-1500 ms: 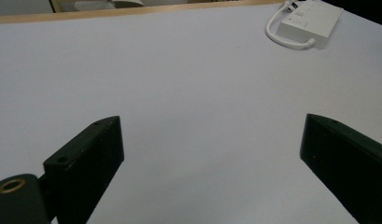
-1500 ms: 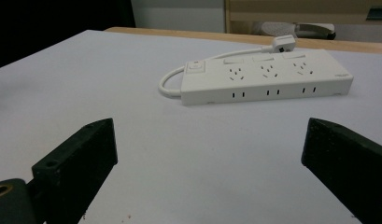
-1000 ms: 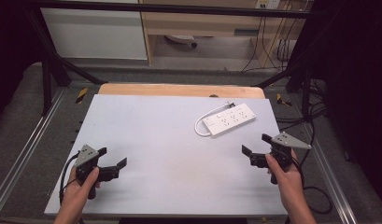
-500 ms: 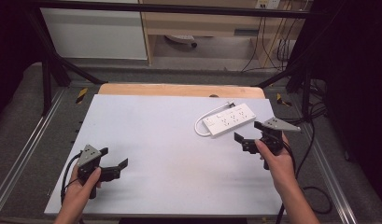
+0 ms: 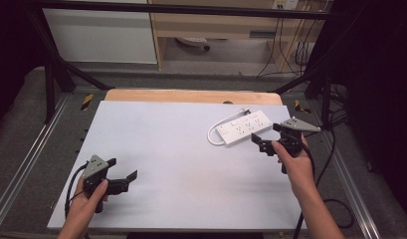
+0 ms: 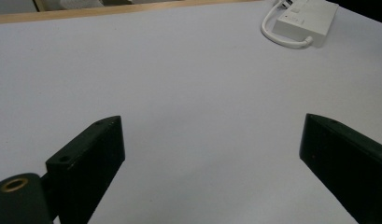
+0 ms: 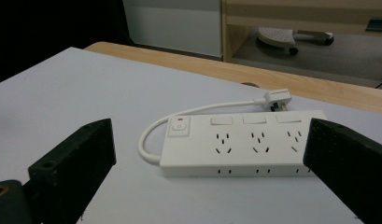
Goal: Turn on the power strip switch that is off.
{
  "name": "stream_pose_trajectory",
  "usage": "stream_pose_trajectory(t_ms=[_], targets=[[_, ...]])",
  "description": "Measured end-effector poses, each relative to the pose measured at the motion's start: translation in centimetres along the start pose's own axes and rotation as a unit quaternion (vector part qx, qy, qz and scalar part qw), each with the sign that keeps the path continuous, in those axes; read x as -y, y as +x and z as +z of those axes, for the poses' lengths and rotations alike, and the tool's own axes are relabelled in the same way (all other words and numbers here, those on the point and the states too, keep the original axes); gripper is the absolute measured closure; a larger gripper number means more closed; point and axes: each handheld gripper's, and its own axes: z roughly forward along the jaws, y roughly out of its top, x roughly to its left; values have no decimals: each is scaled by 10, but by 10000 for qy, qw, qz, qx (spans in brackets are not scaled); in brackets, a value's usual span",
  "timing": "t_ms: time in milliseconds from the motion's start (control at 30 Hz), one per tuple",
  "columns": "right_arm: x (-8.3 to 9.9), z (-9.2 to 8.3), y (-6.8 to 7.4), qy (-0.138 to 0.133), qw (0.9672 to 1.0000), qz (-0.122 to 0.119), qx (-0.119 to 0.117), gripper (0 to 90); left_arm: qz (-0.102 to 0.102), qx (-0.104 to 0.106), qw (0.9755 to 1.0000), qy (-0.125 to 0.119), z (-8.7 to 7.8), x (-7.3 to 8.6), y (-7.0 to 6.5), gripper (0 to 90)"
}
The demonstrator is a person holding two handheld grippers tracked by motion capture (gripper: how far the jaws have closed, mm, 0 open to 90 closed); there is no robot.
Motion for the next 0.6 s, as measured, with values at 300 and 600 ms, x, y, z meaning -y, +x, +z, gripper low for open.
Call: stream_pose_trajectory(t_ms=[300, 600], targets=[[-14, 14, -7, 115, 9999, -52, 76, 31, -71, -34, 10000, -30, 0, 1, 2, 67], [-30, 26, -10, 184, 9997, -71, 117, 36, -3, -48, 10000, 18, 1, 2, 2, 67]])
